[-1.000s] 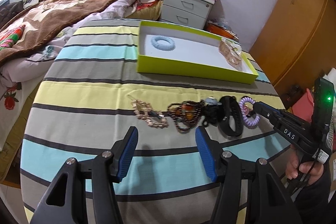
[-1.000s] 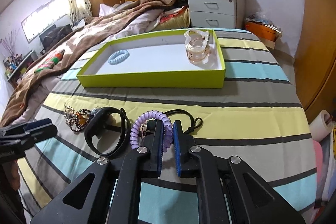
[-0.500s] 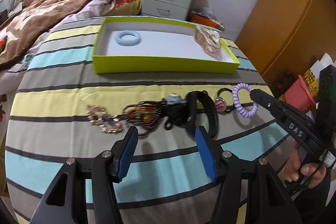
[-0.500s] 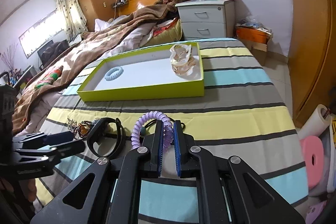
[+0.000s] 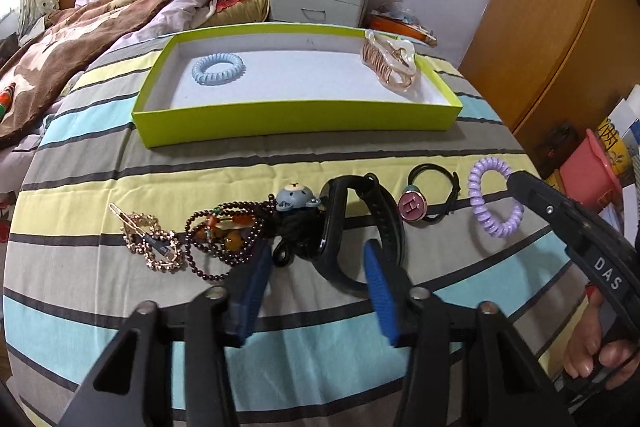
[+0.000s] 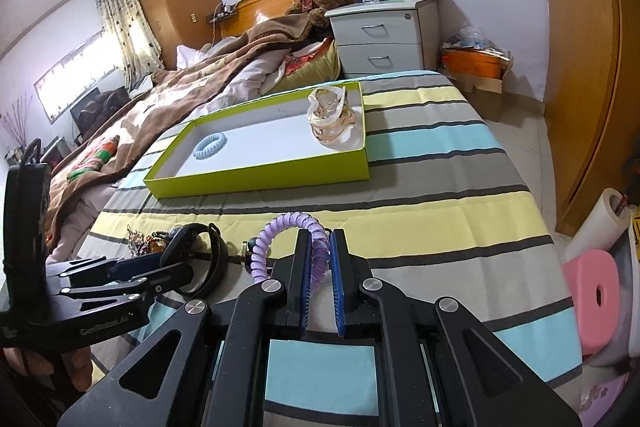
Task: Organize jewelry
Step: 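Grasp the black band with the left tool while the right tool holds the purple tie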
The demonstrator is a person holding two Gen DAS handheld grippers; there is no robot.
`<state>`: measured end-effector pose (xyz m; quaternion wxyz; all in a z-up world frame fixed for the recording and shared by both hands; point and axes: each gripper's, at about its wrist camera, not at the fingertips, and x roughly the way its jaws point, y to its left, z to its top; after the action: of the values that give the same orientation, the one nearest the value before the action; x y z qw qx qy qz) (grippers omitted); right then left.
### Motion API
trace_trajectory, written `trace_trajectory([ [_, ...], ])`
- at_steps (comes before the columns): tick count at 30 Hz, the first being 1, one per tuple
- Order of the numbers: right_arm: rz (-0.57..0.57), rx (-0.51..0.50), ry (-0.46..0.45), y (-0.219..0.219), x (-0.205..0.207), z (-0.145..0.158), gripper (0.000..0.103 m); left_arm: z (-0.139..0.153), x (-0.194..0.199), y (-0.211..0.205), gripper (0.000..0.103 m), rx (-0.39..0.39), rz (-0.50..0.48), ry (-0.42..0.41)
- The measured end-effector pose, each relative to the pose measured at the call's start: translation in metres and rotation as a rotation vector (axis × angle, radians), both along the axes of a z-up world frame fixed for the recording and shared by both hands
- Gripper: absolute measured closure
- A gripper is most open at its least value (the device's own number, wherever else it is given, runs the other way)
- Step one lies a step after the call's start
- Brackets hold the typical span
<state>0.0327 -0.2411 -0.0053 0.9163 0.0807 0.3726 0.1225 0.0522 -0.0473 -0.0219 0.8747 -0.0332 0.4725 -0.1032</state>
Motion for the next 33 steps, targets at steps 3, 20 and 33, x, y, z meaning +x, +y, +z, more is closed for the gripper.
trace_trajectory([
  [3,0.0,0.003,0.0,-0.001,-0.001,-0.001,0.093,-0.001,0.001,-0.003,0.063,0.036,0.014,-0.003],
  [20,-0.015,0.005,-0.006,-0.002,-0.005,0.0,0.093,0.003,-0.006,-0.002,0.087,0.053,0.013,-0.011],
  [33,-0.024,0.008,-0.022,-0.004,-0.012,0.007,0.093,0.015,-0.014,0.003,0.087,0.041,0.021,-0.044],
])
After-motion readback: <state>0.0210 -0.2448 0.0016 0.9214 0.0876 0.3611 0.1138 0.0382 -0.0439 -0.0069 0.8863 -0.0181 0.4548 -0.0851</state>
